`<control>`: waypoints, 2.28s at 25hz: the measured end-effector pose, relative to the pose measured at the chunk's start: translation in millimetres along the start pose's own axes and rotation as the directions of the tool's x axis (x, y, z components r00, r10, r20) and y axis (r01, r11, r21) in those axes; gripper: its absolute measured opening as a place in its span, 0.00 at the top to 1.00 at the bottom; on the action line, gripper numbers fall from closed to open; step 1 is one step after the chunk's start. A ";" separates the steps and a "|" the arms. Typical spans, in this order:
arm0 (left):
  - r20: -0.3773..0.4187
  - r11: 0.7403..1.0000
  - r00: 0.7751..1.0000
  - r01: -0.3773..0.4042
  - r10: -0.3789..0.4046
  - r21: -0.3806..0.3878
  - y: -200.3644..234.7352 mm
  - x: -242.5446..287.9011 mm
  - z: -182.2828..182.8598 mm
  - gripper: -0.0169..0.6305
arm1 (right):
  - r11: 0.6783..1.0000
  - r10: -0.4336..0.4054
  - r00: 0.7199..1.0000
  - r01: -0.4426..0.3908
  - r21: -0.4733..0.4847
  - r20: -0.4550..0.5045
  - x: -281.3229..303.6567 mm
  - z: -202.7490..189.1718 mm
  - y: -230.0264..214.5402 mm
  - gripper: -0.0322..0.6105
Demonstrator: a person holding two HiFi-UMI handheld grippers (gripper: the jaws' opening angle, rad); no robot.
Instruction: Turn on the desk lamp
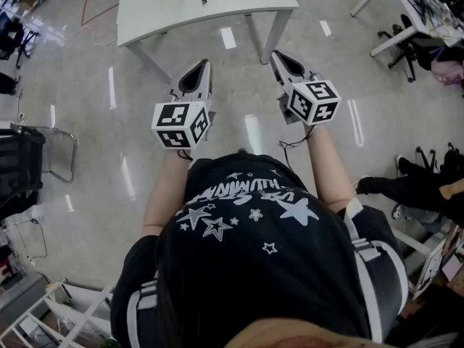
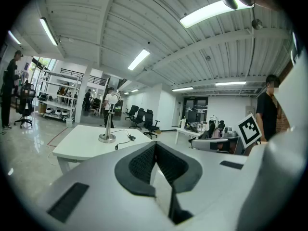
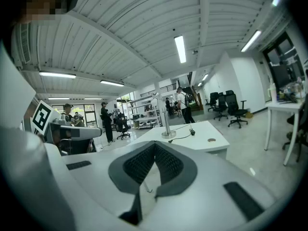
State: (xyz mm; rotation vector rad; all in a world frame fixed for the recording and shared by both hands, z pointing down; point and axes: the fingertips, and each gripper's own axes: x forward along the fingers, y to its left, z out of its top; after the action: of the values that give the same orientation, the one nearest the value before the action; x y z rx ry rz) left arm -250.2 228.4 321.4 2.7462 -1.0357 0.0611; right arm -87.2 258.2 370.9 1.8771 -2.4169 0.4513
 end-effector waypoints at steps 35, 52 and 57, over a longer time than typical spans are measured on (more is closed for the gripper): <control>-0.076 0.992 0.990 0.120 -0.123 -0.042 50.2 236.2 7.9 0.96 | 0.970 -0.183 0.983 0.186 0.156 -0.034 100.5 33.5 -183.9 0.94; -0.123 0.985 0.979 0.157 -0.165 -0.074 136.1 351.8 16.2 0.95 | 0.962 -0.225 0.973 0.229 0.151 -0.040 230.2 77.3 -237.9 0.94; -0.140 0.980 0.972 0.180 -0.190 -0.084 150.0 372.9 11.6 0.95 | 0.959 -0.241 0.969 0.246 0.144 -0.051 248.9 76.8 -242.7 0.94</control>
State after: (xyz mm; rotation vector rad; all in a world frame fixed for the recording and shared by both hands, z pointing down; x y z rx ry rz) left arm -68.4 -125.9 377.9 2.7121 -0.7265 0.1920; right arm 89.8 -49.4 399.1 2.1726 -2.1458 0.6554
